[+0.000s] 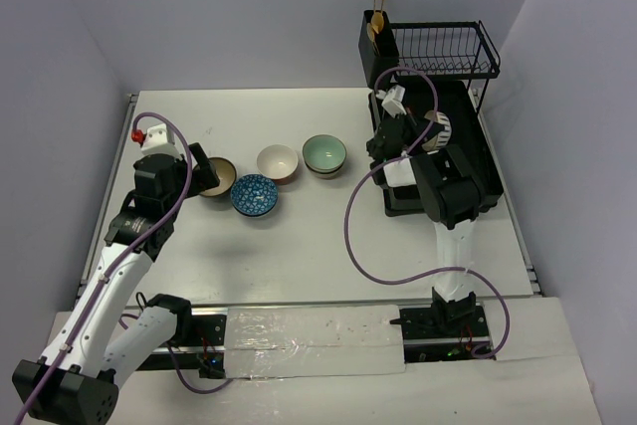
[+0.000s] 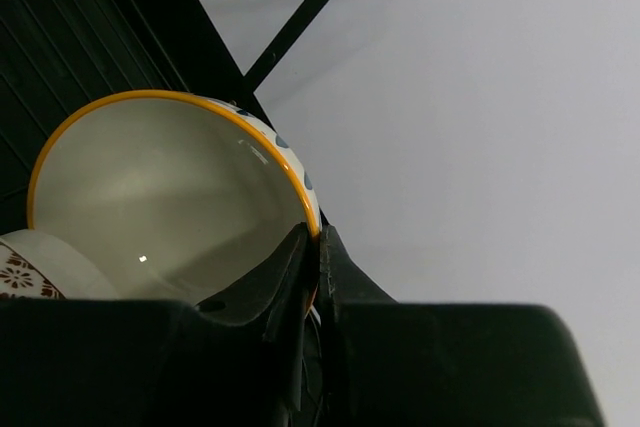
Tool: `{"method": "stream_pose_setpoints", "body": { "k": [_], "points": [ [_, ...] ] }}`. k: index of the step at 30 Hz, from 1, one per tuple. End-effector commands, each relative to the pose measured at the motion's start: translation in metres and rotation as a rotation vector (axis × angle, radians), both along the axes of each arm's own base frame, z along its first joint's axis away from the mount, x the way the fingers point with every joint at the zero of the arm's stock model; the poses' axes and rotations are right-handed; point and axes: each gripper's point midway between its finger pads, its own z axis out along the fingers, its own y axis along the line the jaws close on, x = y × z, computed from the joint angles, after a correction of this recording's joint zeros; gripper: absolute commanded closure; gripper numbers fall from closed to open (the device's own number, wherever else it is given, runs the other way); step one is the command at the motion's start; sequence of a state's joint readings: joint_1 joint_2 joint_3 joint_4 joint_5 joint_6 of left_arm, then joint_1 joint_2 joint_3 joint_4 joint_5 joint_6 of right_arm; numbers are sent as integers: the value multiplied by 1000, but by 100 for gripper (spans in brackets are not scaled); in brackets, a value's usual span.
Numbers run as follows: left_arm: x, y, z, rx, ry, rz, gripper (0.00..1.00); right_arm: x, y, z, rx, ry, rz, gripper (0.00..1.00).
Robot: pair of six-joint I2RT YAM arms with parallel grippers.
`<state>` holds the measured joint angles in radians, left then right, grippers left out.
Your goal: Load the bowls into the dish rack
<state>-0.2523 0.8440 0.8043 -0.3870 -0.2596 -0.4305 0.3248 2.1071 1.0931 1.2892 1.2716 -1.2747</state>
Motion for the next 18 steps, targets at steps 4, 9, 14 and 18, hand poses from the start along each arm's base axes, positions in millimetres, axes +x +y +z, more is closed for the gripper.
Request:
{"method": "stream_pose_setpoints", "body": {
  "k": [4, 9, 14, 18],
  "points": [
    [1, 0, 12, 9, -37, -5, 1, 2, 13, -20, -27, 47, 38, 88],
    [0, 1, 14, 6, -48, -5, 1, -5, 8, -8, -90, 15, -2, 100],
    [-1, 0, 16, 4, -53, -10, 1, -2, 7, -2, -100, 2, -12, 100],
    [-1, 1, 16, 6, -52, -7, 1, 0, 5, -5, -111, 17, -6, 98]
  ]
}}
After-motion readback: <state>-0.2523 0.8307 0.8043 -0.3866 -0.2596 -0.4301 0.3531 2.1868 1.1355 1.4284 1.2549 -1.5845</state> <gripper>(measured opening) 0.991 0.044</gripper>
